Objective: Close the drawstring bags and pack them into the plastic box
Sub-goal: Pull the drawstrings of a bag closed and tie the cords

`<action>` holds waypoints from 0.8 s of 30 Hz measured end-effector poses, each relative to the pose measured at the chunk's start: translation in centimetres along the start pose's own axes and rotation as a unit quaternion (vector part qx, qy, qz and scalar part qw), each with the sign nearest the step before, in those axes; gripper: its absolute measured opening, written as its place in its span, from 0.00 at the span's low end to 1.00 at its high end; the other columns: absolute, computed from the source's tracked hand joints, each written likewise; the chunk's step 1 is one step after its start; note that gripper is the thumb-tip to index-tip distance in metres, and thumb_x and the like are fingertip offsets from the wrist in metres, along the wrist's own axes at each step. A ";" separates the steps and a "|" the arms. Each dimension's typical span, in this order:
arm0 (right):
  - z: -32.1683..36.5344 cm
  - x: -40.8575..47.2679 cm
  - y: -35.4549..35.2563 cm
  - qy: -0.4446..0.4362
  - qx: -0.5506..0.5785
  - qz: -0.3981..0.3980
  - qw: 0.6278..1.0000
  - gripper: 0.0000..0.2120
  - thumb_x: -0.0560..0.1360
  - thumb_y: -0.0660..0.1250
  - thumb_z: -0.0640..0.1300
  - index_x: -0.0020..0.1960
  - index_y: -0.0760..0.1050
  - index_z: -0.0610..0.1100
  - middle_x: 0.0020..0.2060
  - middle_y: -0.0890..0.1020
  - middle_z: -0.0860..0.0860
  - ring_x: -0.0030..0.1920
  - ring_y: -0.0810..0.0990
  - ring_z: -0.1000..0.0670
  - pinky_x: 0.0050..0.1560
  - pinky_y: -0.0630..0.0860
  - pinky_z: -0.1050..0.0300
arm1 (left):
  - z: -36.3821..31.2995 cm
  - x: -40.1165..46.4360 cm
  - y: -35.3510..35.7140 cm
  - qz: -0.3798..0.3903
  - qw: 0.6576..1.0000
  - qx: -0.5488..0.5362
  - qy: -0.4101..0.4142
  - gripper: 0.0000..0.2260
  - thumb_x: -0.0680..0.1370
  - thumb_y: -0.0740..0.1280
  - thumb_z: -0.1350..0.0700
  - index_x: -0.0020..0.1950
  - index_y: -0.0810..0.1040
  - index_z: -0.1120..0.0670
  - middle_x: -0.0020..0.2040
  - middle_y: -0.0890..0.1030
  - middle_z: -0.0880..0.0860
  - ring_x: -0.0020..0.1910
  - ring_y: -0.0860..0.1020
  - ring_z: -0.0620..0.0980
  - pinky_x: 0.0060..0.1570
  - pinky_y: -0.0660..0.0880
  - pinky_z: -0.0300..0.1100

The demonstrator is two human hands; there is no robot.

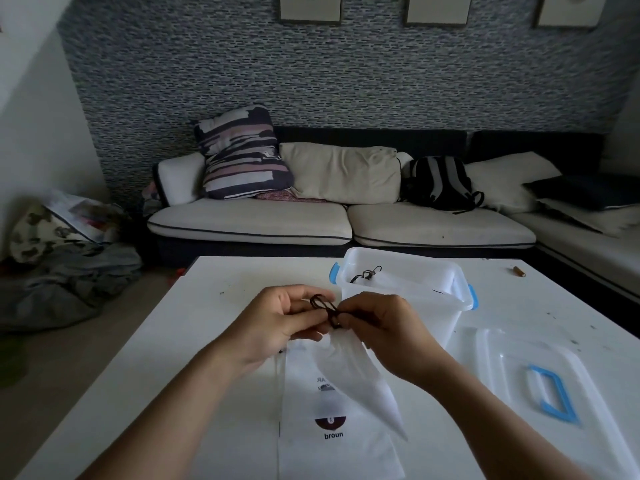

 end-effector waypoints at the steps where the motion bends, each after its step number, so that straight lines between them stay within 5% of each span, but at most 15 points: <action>1: 0.0 0.0 0.1 -0.003 0.000 0.001 1.000 0.11 0.79 0.66 0.37 0.44 0.82 0.50 0.32 0.79 0.60 0.31 0.73 0.57 0.36 0.69 0.64 | 0.0 -0.1 -0.1 0.017 1.000 -0.008 -0.005 0.11 0.79 0.66 0.68 0.58 0.82 0.58 0.45 0.86 0.58 0.40 0.83 0.49 0.42 0.79 0.36; 4: -0.1 0.1 0.3 -0.005 0.003 0.006 1.000 0.09 0.80 0.64 0.38 0.44 0.80 0.48 0.32 0.76 0.58 0.32 0.70 0.57 0.36 0.67 0.61 | -0.3 -0.4 -0.7 0.031 1.000 0.001 0.000 0.11 0.79 0.65 0.68 0.58 0.82 0.58 0.48 0.86 0.59 0.42 0.83 0.49 0.43 0.79 0.36; 9: 0.0 0.3 1.2 0.017 0.133 0.028 0.991 0.10 0.82 0.61 0.34 0.45 0.79 0.40 0.33 0.75 0.51 0.32 0.69 0.54 0.33 0.67 0.64 | -0.9 -0.1 -2.2 -0.068 0.988 0.123 0.071 0.07 0.76 0.73 0.62 0.46 0.87 0.51 0.41 0.86 0.56 0.39 0.83 0.57 0.40 0.80 0.44; 13: 0.3 0.3 1.7 0.035 0.192 0.033 0.980 0.10 0.82 0.60 0.34 0.46 0.77 0.36 0.34 0.74 0.47 0.30 0.69 0.56 0.32 0.67 0.66 | -2.0 -0.5 -1.1 -0.072 0.977 0.151 0.131 0.10 0.76 0.72 0.64 0.45 0.86 0.48 0.40 0.86 0.50 0.39 0.83 0.47 0.39 0.79 0.40; 16: -0.1 0.3 1.7 0.048 0.225 0.025 0.973 0.10 0.82 0.62 0.40 0.45 0.78 0.40 0.37 0.76 0.45 0.36 0.71 0.49 0.39 0.68 0.57 | -3.0 -0.8 -0.5 -0.081 0.961 0.191 0.182 0.09 0.76 0.73 0.62 0.50 0.87 0.48 0.44 0.85 0.47 0.45 0.83 0.46 0.45 0.81 0.43; 20: -1.1 0.3 1.5 0.070 0.174 0.001 0.982 0.11 0.83 0.61 0.38 0.45 0.79 0.38 0.34 0.77 0.46 0.34 0.71 0.51 0.35 0.68 0.59 | -3.0 -0.8 -0.2 -0.093 0.937 0.258 0.214 0.07 0.75 0.74 0.62 0.49 0.87 0.51 0.43 0.84 0.47 0.45 0.83 0.49 0.47 0.80 0.49; 24: -1.1 0.5 1.2 0.056 0.113 -0.023 0.992 0.11 0.82 0.62 0.38 0.45 0.80 0.40 0.35 0.79 0.47 0.36 0.73 0.52 0.38 0.70 0.55 | -1.5 -0.5 0.2 -0.073 0.970 0.188 0.137 0.06 0.78 0.71 0.60 0.50 0.87 0.53 0.44 0.87 0.48 0.47 0.85 0.48 0.52 0.81 0.46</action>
Point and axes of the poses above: each hand's wrist, its own x-axis towards the middle knuckle, its own y-axis out of the palm, z = x × y, the point moved 10 cm from there along x, towards the middle knuckle
